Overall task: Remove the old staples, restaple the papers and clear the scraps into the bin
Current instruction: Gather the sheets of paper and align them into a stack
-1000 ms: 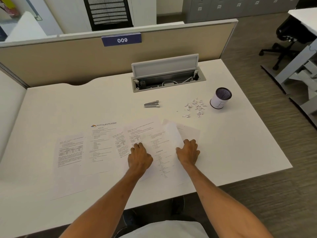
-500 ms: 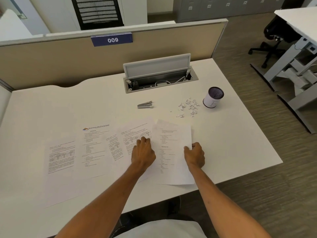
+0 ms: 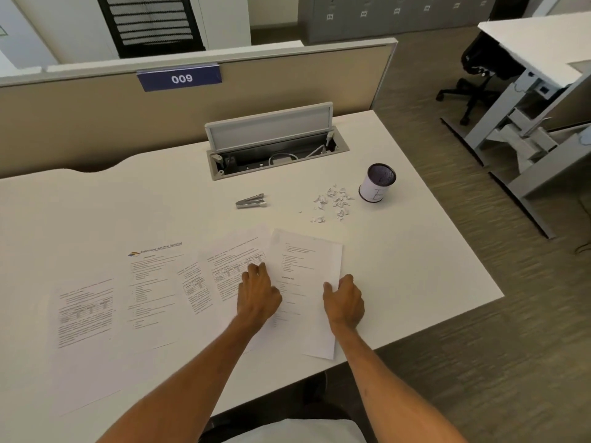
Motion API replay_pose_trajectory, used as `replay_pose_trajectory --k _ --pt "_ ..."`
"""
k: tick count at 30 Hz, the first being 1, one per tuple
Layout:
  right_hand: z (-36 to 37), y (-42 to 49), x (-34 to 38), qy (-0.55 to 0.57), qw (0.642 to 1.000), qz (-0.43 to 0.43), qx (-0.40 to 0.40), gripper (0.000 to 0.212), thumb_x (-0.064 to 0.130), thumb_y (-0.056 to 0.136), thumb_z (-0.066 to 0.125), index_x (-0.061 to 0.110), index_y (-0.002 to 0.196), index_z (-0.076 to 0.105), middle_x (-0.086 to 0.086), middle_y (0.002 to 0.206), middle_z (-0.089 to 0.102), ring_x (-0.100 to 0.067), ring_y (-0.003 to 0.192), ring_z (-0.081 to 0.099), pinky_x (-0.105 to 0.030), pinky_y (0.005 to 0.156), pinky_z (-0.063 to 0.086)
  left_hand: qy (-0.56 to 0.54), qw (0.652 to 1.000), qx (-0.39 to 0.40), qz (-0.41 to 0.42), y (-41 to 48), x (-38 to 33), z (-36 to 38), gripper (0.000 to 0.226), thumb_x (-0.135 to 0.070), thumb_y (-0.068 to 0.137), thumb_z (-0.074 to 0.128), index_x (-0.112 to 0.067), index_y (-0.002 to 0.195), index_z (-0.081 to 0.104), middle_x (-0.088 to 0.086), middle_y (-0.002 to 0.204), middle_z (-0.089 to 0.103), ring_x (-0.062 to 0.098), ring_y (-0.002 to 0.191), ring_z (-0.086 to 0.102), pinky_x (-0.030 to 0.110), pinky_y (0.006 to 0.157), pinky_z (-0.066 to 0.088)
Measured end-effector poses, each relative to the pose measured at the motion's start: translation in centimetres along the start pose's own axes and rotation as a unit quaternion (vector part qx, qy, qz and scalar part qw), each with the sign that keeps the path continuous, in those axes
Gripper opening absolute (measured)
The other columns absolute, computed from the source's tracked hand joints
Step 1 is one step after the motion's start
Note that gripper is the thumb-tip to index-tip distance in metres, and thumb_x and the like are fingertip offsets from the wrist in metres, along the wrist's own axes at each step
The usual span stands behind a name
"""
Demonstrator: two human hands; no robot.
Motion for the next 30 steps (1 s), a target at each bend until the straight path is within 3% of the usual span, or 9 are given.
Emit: replay_pose_trajectory --k 7,9,11,13,15,18,22,26,30 --pt "0.1 0.5 -0.1 0.004 1.0 0.003 0.01 0.036 0.042 0.101 0.071 0.011 0.113 0.057 -0.008 0.102 0.071 -0.023 0.083 0.068 -0.032 0.065 0.053 -0.153 0.984 -0.024 -0.093 1.2 1.3 -0.3 0.058 -0.028 0.095 0.077 -0.008 0.147 0.059 0.016 0.141 0.062 0.039 0.132 0.057 0.056 0.112 0.051" --pt "0.3 0.6 -0.2 -0.004 1.0 -0.003 0.016 0.037 0.042 0.102 0.069 0.011 0.116 0.057 -0.008 0.104 0.071 -0.025 0.086 0.07 -0.031 0.066 0.052 -0.172 0.98 -0.029 -0.097 1.5 1.6 -0.5 0.045 -0.029 0.098 0.076 -0.011 0.139 0.067 0.013 0.132 0.068 0.037 0.124 0.063 0.056 0.105 0.055" --pt "0.3 0.7 -0.2 -0.014 1.0 -0.011 0.023 0.036 0.043 0.102 0.069 0.012 0.115 0.056 -0.007 0.103 0.071 -0.025 0.085 0.07 -0.032 0.066 0.054 -0.198 0.976 -0.036 -0.087 1.6 1.5 -0.7 0.021 -0.023 0.104 0.071 -0.01 0.119 0.075 0.013 0.12 0.07 0.033 0.108 0.068 0.044 0.088 0.057" --pt "0.3 1.1 -0.1 -0.024 0.999 -0.025 0.028 0.034 0.044 0.101 0.069 0.014 0.11 0.056 -0.005 0.1 0.07 -0.024 0.081 0.068 -0.035 0.066 0.057 -0.251 0.963 -0.039 -0.084 1.3 1.3 -1.1 0.014 -0.021 0.108 0.068 -0.009 0.107 0.076 0.011 0.113 0.073 0.029 0.098 0.072 0.035 0.078 0.053" --pt "-0.3 1.6 0.4 -0.025 0.998 -0.045 0.021 0.033 0.045 0.099 0.07 0.015 0.108 0.056 -0.003 0.101 0.066 -0.022 0.081 0.065 -0.035 0.067 0.056 -0.334 0.938 -0.03 -0.086 0.7 1.4 -1.3 0.015 -0.026 0.11 0.067 -0.014 0.108 0.075 0.003 0.111 0.077 0.028 0.101 0.075 0.039 0.082 0.059" --pt "-1.3 2.9 1.6 0.029 0.996 -0.083 0.004 0.039 0.045 0.098 0.071 0.016 0.12 0.058 -0.001 0.116 0.062 -0.021 0.101 0.062 -0.036 0.076 0.055 -0.442 0.894 -0.014 -0.076 -0.4 2.2 -1.8 0.021 -0.038 0.11 0.067 -0.019 0.117 0.074 -0.002 0.117 0.081 0.024 0.108 0.079 0.047 0.092 0.066" --pt "-0.4 4.2 3.8 0.178 0.976 -0.042 0.114 0.051 0.047 0.098 0.073 0.017 0.136 0.057 0.002 0.113 0.066 -0.021 0.109 0.063 -0.035 0.092 0.051 -0.561 0.822 -0.031 -0.096 -1.6 4.2 -2.9 0.025 -0.036 0.11 0.068 -0.013 0.12 0.072 0.0 0.114 0.086 0.025 0.101 0.084 0.044 0.086 0.069" --pt "1.6 4.0 6.9 0.238 0.948 -0.028 0.208 0.037 0.036 0.097 0.078 0.017 0.128 0.068 0.0 0.112 0.069 -0.02 0.108 0.064 -0.031 0.093 0.048 -0.597 0.788 -0.075 -0.13 -2.8 6.3 -4.3 0.022 -0.03 0.112 0.066 -0.009 0.117 0.072 -0.003 0.106 0.087 0.014 0.092 0.084 0.022 0.072 0.065" --pt "3.7 3.1 9.3 0.226 0.944 -0.077 0.226 0.015 0.025 0.094 0.077 0.013 0.102 0.071 -0.014 0.109 0.074 -0.017 0.091 0.063 -0.029 0.078 0.049 -0.549 0.811 -0.118 -0.166 -3.4 9.3 -4.8 0.033 -0.043 0.109 0.068 -0.011 0.107 0.074 -0.003 0.105 0.086 0.016 0.093 0.082 0.03 0.076 0.065"
Point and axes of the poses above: each hand's wrist, its own y-axis towards the middle knuckle, its own z-axis out of the palm, x = y × z, the point moved 7 cm from there along y, towards the middle knuckle
